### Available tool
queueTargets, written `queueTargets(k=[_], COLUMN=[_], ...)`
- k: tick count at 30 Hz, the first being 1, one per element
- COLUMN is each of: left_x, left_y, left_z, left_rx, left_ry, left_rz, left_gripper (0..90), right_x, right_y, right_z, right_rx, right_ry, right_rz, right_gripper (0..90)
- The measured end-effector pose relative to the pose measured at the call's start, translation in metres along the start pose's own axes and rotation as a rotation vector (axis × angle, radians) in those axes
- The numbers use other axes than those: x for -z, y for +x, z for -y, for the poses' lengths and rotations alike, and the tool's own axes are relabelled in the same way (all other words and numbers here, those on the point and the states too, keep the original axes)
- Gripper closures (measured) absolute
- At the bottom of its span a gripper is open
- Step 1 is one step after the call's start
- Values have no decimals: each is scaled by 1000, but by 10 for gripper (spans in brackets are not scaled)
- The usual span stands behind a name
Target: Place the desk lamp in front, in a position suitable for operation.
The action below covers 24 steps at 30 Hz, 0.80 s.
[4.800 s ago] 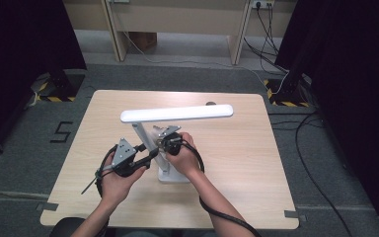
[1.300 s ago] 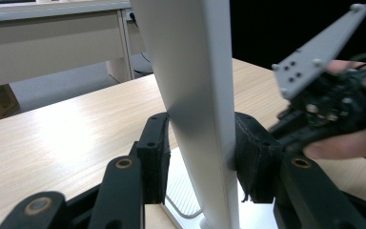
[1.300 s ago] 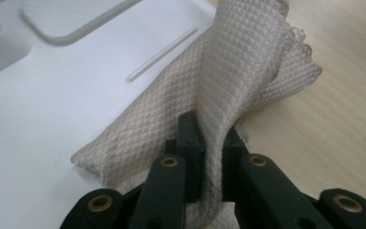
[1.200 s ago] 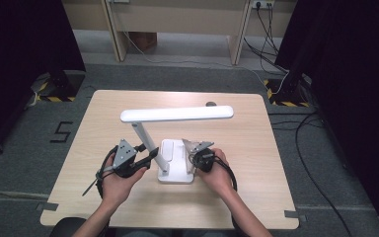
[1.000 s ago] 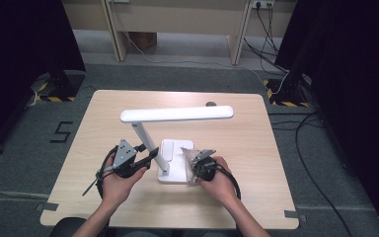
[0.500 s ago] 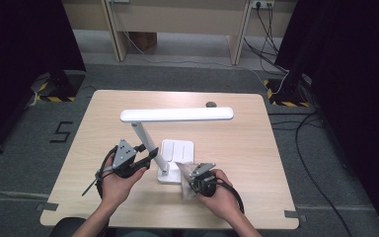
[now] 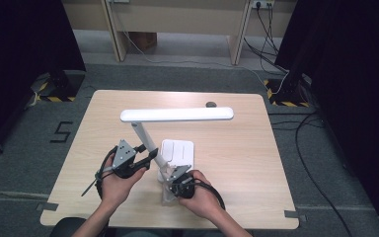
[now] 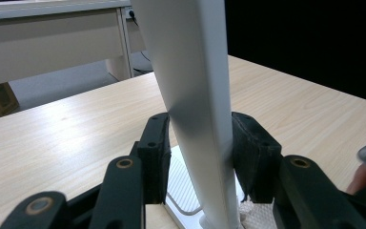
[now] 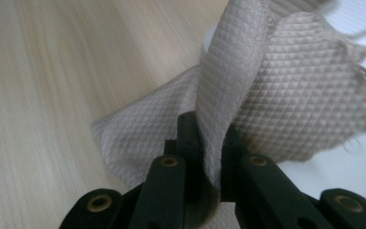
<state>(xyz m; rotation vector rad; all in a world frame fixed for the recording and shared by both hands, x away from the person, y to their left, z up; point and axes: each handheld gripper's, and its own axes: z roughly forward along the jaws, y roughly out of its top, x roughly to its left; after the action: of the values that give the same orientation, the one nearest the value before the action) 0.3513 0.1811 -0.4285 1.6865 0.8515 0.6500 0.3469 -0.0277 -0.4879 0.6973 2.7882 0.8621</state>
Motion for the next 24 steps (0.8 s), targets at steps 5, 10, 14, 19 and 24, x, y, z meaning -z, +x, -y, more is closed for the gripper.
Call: queueTargets(k=[5, 10, 14, 19, 24], left_x=[0, 0, -1, 0, 0], left_y=[0, 0, 0, 1, 0], left_z=[0, 0, 0, 0, 1], left_rx=[0, 2, 6, 6, 12], left_ry=[0, 0, 1, 2, 0], left_rz=[3, 3, 4, 5, 9], left_gripper=[593, 593, 593, 593, 587], right_x=[-9, -13, -15, -14, 2], right_y=[5, 8, 8, 14, 18], right_z=[-13, -23, -30, -35, -29], right_rx=[25, 50, 50, 74, 134], right_ry=[-15, -51, -80, -104, -88], right_rz=[-21, -36, -44, -63, -71], right_gripper=[846, 845, 845, 845, 845])
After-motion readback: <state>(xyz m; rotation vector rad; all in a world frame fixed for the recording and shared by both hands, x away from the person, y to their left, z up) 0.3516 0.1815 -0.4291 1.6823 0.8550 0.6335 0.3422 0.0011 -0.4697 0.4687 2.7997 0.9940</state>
